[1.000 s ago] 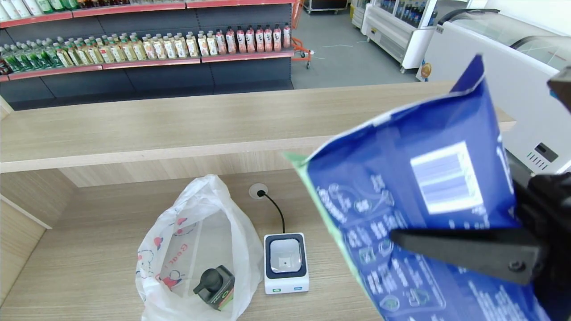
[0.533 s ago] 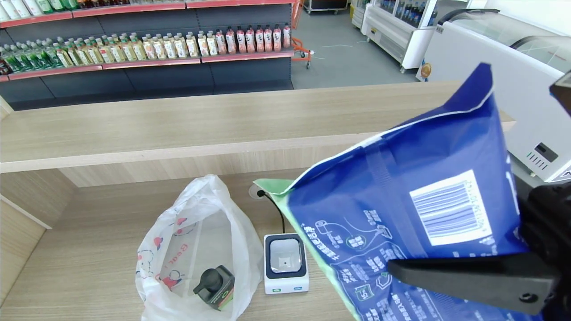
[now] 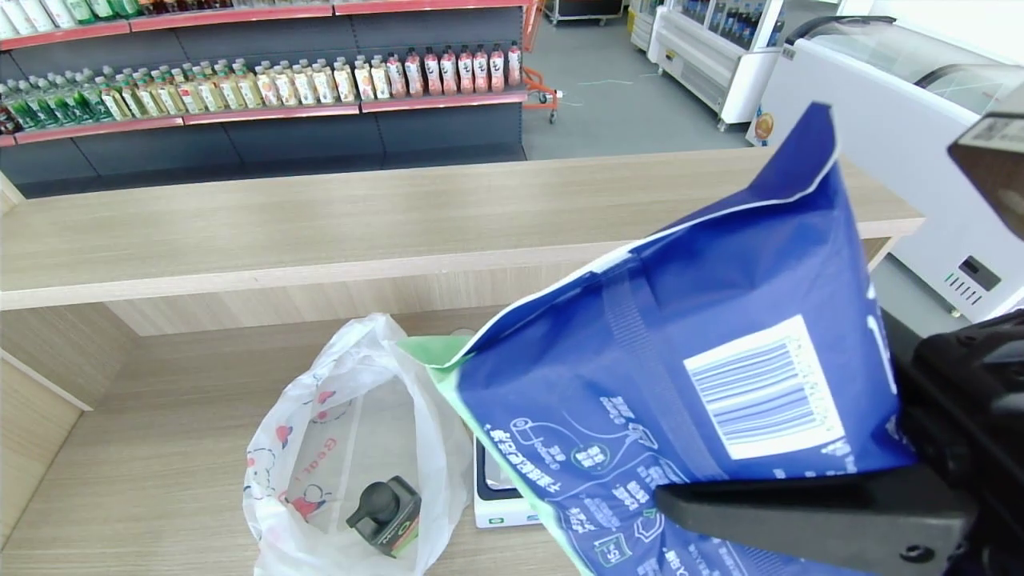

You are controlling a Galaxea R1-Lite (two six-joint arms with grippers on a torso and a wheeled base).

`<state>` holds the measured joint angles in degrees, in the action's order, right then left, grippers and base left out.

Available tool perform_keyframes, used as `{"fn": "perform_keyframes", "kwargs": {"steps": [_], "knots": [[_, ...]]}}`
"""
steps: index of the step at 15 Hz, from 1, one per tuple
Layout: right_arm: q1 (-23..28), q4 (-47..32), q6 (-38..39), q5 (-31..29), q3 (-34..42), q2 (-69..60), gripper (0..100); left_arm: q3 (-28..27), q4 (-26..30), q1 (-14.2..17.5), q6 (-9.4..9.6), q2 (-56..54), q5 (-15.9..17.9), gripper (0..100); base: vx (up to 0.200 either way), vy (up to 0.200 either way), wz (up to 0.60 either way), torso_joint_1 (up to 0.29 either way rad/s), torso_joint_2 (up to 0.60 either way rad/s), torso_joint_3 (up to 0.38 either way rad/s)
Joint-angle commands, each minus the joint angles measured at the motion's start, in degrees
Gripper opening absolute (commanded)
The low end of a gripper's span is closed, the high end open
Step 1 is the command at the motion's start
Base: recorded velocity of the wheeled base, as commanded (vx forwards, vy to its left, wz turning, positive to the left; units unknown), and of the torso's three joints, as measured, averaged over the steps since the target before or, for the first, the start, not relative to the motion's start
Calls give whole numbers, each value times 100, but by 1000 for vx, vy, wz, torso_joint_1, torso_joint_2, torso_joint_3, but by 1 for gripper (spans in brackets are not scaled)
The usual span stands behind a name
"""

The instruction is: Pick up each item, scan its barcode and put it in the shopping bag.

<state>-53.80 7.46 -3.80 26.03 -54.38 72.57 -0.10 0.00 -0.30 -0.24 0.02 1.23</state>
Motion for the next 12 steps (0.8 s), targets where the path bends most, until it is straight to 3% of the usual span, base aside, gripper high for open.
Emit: {"fn": "perform_keyframes", "kwargs": {"steps": [1, 5, 11, 12], "knots": [[-17, 10, -6, -1, -2, 55, 0, 1, 0, 4, -2, -2, 0, 100, 0, 0, 0, 0, 0, 0], [133, 71, -499, -63, 42, 275, 0, 1, 0, 4, -2, -2, 0, 100, 0, 0, 0, 0, 0, 0], [985, 1486, -4014, -168, 51, 1383, 0, 1, 0, 4, -2, -2, 0, 100, 0, 0, 0, 0, 0, 0], [985, 1486, -4014, -168, 51, 1383, 0, 1, 0, 4, -2, -2, 0, 100, 0, 0, 0, 0, 0, 0]]}}
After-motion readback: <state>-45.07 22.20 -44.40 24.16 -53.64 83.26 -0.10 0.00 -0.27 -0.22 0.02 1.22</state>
